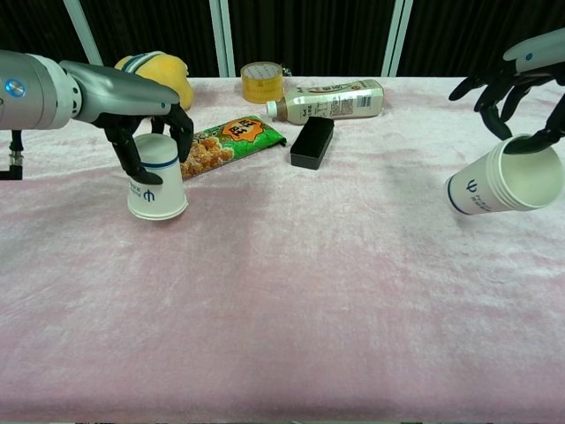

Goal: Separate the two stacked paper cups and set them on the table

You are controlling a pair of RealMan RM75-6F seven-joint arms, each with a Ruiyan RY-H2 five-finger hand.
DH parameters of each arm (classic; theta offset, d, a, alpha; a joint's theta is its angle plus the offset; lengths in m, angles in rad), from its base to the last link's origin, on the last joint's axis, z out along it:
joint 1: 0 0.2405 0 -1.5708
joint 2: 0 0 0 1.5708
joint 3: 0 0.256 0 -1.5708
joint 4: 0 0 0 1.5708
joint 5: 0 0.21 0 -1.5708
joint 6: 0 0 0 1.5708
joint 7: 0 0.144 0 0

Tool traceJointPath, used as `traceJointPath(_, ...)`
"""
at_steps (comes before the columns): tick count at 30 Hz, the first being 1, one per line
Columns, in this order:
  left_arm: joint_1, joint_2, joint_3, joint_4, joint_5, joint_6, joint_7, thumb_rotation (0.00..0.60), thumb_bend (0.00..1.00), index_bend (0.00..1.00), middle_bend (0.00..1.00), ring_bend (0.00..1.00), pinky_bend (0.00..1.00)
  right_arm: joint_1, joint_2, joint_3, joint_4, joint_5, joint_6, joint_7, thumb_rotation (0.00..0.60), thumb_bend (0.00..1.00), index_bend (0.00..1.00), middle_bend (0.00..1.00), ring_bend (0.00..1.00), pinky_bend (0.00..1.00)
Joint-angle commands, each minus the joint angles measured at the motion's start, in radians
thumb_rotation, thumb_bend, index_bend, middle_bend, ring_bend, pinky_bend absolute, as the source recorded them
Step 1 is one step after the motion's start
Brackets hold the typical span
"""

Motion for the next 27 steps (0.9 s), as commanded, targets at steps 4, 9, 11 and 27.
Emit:
traceJointPath(4,0.032,-0.038,0.01,0.041,0.068,0.046,-0.025,0.6,0.37,0.47,0.43,0.34,0.59,0.015,-0.047,-0.028,-0.002,0.08,0.091,-0.099,0.6,0.32,0.73,0.0,0.11,0.2)
traceJointPath(9,0.07,-0.071,0.027,0.08,0.157,0.092,-0.041,0.6,0.35,0.45,0.41,0.32,0.58,0.021,-0.053,-0.041,-0.017,0.126,0.114,-0.146,0.6,0.32,0.73,0.0,0.1,0.2)
traceJointPath(11,0.081,-0.08,0.032,0.09,0.178,0.095,-0.046,0.6,0.35,0.45,0.41,0.31,0.57,0.026,-0.049,-0.045,-0.023,0.139,0.111,-0.158,0.6,0.32,0.73,0.0,0.1,0.2)
traceJointPath(27,0.188,-0.101,0.025,0.143,0.295,0.088,-0.195,0.6,0.08,0.16,0.14,0.11,0.45,0.051,-0.036,-0.061,-0.039,0.199,0.076,-0.185,0.6,0.32,0.73,0.0,0.09,0.2)
